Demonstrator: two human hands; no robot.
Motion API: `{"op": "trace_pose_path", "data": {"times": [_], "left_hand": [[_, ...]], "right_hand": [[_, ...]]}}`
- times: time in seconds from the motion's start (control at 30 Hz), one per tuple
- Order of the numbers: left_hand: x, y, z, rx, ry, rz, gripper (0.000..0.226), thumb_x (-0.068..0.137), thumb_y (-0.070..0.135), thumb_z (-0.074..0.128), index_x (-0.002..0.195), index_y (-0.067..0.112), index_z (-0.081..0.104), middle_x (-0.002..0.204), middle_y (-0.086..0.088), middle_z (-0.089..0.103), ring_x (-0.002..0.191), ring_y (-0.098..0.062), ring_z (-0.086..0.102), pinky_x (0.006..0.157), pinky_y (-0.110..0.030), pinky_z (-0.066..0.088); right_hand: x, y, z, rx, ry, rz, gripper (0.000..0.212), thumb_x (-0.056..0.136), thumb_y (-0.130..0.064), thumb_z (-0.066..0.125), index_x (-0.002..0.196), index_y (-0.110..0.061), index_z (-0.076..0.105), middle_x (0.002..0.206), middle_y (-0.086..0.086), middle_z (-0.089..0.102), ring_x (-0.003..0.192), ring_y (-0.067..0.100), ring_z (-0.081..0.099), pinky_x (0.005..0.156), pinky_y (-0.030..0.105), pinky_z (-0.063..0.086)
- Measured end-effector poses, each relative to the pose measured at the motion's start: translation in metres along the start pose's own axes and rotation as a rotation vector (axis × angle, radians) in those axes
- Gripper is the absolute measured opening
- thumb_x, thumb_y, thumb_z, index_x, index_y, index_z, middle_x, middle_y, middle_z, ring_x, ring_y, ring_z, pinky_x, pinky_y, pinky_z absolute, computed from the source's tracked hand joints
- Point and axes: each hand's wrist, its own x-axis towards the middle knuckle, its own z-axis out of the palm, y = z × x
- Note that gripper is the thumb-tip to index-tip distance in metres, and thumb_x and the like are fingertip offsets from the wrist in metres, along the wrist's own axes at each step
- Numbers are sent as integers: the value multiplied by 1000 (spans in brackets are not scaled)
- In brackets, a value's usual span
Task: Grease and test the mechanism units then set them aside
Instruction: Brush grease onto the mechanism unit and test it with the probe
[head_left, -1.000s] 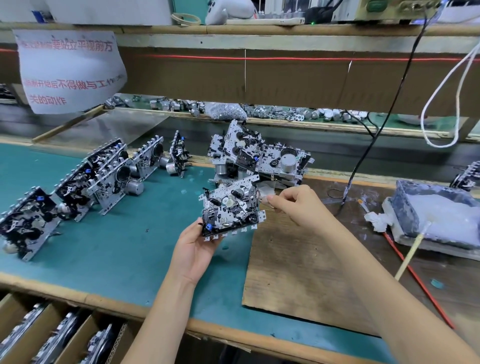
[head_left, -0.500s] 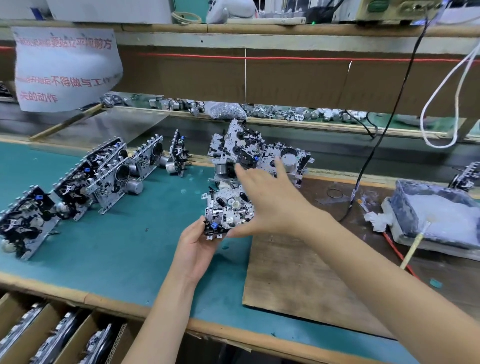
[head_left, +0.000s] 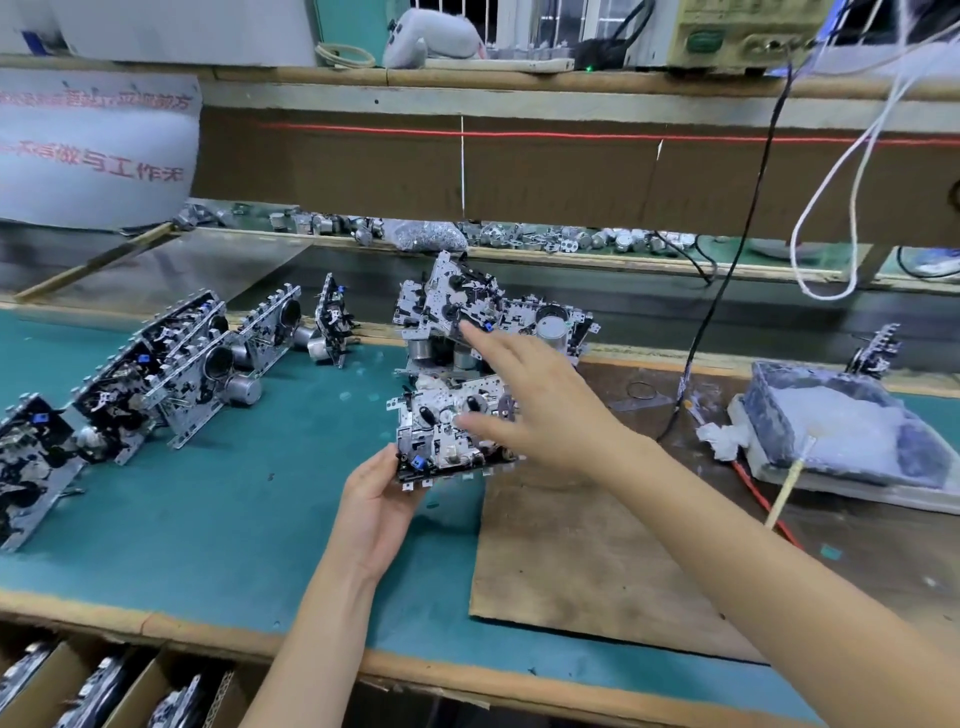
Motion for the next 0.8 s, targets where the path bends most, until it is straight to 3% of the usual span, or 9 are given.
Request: {"op": "trace_pose_path", "data": {"times": [0.07,0.13,0.3,0.4,0.5,0.6,0.67,0.8], "left_hand": [[2,-2,-1,-16,15,-11,50,96,3,33,75,10,78,83,-3,74,76,-11,69,67,-21,56],[3,-4,-2,-14,21,-16,56,98,2,29,72,11,78,79,-1,74,73,-9,69,66,-19,55],[3,-5,-3,6,8,-9,61,99,4,27,69,15,78,76,3,73,72,-5,68,68,-18,56],[3,-7,-3,19,1,-1,63,99,3,26,65,16,77,73,5,72,71,-3,67,69,-18,56],[3,-7,-4,28,-1,-9,64,100,5,27,62,17,77,71,8,71,69,-1,67,71,-18,55],[3,-7,-6,34,-3,-10,65,101,6,26,60,18,75,68,8,70,68,0,66,70,-19,56],[4,-8,-6,35,1,-12,65,100,6,26,59,19,75,67,8,70,67,0,66,70,-20,57],[4,-8,-5,36,3,-14,65,100,5,26,59,18,75,67,8,70,66,-1,66,69,-20,56]], "right_hand": [[-14,15,-16,2,120,125,50,93,-44,46,136,-20,44,116,3,58,107,22,53,83,32,42],[-32,32,-28,-181,23,314,39,94,-44,42,115,-16,60,103,5,64,95,26,58,71,32,45],[-92,68,-37,-388,-534,676,53,94,-55,31,113,-12,57,123,10,54,112,25,51,75,32,38],[-116,82,-37,-311,-680,788,53,95,-53,32,112,-9,57,120,10,55,108,25,53,80,32,41],[-127,89,-42,-219,-639,814,36,98,-32,36,108,-5,58,117,12,58,105,26,55,83,31,44],[-132,94,-52,-216,-465,801,32,93,-9,38,117,-9,59,124,11,56,112,27,53,90,30,44],[-133,97,-60,-216,-335,819,36,90,-4,40,119,-14,59,122,9,57,109,26,53,83,26,44],[-130,109,-63,-295,-160,854,32,91,-4,42,115,-10,61,111,14,64,103,30,56,83,30,44]]}}
